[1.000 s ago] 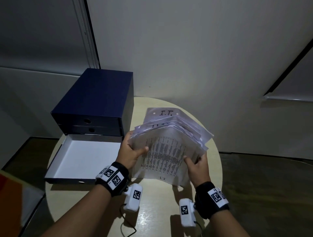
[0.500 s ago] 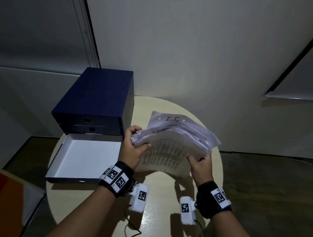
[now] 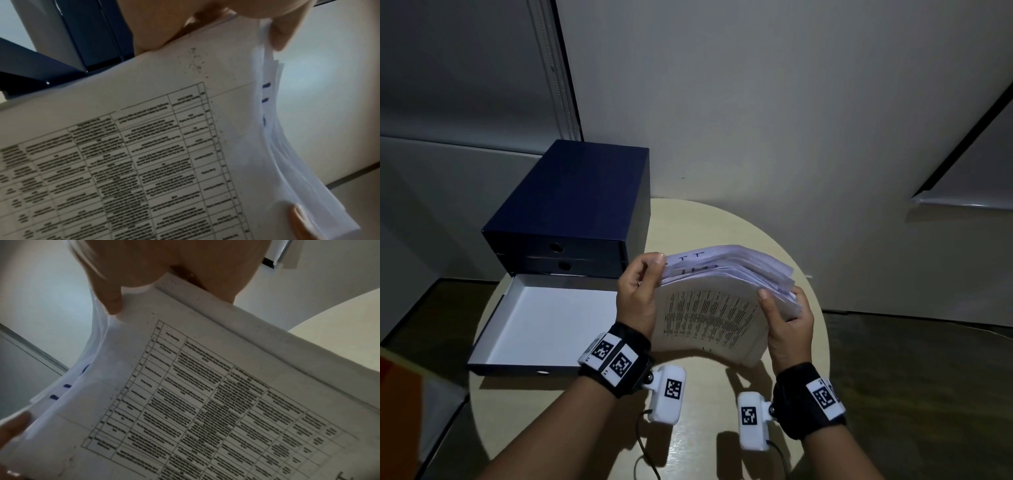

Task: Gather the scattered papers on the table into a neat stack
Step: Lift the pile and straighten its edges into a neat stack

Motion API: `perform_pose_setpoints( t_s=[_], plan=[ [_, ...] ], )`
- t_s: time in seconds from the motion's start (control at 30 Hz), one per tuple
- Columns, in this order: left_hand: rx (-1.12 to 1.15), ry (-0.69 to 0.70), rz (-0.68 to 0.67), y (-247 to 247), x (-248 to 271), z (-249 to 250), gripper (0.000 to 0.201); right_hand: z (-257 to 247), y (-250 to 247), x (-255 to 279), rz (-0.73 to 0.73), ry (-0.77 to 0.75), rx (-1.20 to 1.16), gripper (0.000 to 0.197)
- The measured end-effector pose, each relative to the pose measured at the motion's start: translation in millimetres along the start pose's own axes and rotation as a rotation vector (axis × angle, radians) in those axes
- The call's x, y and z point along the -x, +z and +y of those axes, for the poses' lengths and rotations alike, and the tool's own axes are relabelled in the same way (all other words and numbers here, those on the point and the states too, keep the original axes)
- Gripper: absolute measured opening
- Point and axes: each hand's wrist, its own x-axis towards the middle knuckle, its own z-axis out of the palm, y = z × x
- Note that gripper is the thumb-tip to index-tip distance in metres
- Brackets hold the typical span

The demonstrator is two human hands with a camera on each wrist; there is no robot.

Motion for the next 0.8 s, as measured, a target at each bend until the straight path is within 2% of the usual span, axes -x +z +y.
perform_pose_setpoints(
  t_s=[0.13, 0.3, 0.5, 0.6, 0.73, 0.8],
  plan=[
    [0.025, 0.007, -0.006, -2.3, 0.4, 1.5, 0.019, 7.6, -3.0, -0.6, -0.029, 0.024, 0.013, 0.034],
    [-0.071, 0.048, -0.039, 4.0, 3.3, 5.4, 0.039, 10.8, -5.8, -2.1, -0.095, 0.041, 0.034, 0.037],
    [-0.035, 0.012, -0.022, 1.6, -2.3, -1.1, 0.019, 0.4, 0.3, 0.6, -0.042, -0.06, 0.068, 0.035],
    [0.021, 0.019, -0.056, -0.1, -3.5, -0.4, 0.024, -0.7, 2.8, -1.8, -0.05, -0.073, 0.069, 0.023],
    [-0.047, 0.067, -0.047, 1.2, -3.1, -0.4, 0.025, 7.2, -0.2, -0.2, -0.05, -0.018, 0.063, 0.027],
    [-0.106, 0.088, -0.008, 1.2, -3.7, -1.1, 0.027, 10.2, -1.6, 1.3, -0.066, -0.001, 0.07, 0.038]
  ],
)
